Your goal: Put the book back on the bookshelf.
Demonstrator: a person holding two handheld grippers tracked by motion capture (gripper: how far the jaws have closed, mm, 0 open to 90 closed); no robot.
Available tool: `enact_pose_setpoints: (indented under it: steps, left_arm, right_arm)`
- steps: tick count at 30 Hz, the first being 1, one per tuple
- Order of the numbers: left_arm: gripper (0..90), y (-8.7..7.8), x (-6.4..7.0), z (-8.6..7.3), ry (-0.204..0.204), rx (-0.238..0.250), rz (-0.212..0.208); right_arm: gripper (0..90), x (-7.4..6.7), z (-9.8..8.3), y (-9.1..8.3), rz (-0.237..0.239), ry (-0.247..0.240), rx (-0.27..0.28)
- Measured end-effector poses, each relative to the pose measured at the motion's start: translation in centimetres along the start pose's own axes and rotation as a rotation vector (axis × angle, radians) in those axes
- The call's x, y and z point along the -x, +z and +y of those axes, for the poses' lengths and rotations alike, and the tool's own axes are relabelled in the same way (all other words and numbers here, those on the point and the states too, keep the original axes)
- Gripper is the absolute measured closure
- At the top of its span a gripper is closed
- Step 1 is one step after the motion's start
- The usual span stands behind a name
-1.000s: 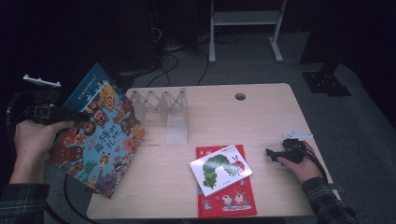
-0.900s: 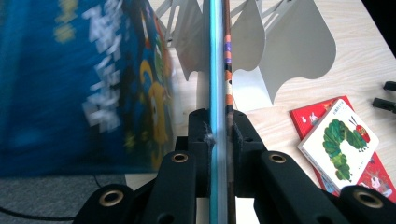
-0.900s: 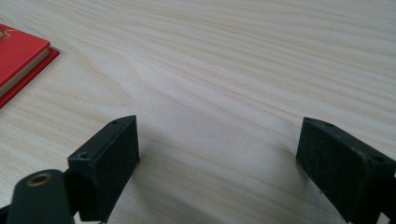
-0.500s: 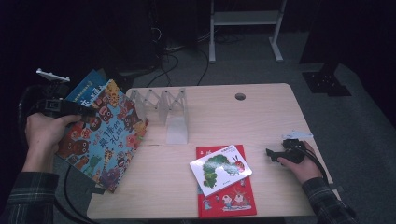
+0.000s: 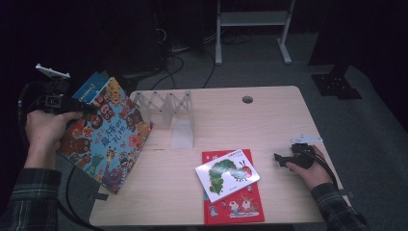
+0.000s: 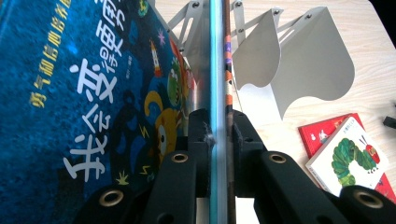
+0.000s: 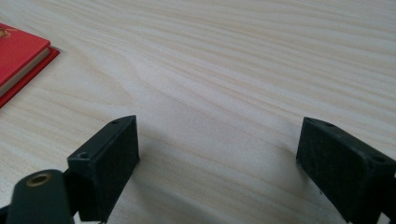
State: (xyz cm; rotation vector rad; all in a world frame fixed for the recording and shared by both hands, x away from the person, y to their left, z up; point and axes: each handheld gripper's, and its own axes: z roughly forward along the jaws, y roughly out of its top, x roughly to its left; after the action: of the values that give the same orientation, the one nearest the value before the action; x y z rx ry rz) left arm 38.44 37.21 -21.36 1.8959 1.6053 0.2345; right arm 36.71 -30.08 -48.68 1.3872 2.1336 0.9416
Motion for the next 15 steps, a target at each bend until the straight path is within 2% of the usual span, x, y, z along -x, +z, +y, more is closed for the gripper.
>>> enact_pose_setpoints:
  steps: [8, 10, 15]
  left_arm:
    - [80.9, -1.1, -0.1, 0.7, -0.007, 0.011, 0.002]
    - [80.9, -1.5, -0.2, 0.8, -0.005, 0.033, 0.018]
    - [80.8, -1.4, -0.5, 1.2, -0.019, 0.044, 0.038]
  right_arm:
    - [11.9, 0.0, 0.0, 0.0, 0.0, 0.0, 0.0]
    - [11.8, 0.0, 0.0, 0.0, -0.001, 0.0, 0.0]
    - [11.7, 0.0, 0.0, 0.0, -0.001, 0.001, 0.0]
